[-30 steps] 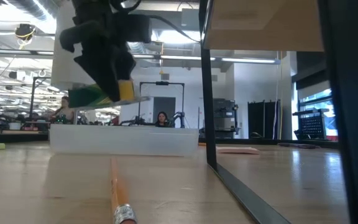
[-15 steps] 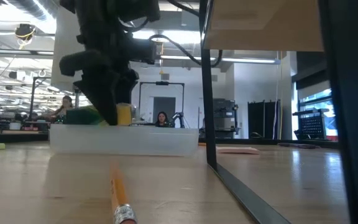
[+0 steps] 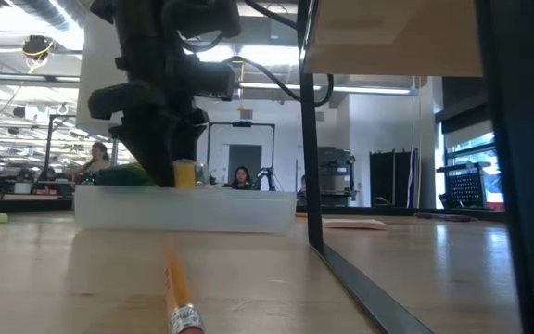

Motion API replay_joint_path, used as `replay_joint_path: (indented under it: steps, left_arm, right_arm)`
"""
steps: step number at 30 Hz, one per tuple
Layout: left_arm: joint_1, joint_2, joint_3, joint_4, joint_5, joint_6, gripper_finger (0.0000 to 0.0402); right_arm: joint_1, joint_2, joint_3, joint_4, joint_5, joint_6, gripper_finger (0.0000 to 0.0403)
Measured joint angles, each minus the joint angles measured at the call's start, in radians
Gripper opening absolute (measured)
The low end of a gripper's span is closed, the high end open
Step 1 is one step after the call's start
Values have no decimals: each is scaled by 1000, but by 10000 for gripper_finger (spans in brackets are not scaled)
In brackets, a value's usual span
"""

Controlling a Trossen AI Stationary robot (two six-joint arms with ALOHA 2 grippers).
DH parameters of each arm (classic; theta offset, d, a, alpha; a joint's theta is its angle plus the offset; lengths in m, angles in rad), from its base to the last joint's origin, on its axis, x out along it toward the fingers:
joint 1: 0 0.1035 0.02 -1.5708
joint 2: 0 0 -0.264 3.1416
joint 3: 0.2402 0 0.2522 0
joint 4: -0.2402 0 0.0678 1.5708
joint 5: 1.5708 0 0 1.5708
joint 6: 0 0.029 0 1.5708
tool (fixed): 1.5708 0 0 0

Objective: Pack school essentials
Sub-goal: Put the crayon box into the blue supply box

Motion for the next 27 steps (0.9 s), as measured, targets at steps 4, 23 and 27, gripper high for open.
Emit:
replay_joint_path:
  steps: [4, 23, 27]
  left_arm:
    - [0, 0, -26, 8, 2, -1, 312]
    - [6, 1, -35, 17, 14, -19, 312]
    - [6, 1, -35, 18, 17, -19, 312]
  right_arm:
    - [0, 0, 0, 0, 0, 0, 141]
    - [0, 0, 0, 0, 0, 0, 141]
    - [0, 0, 0, -1, 0, 0, 141]
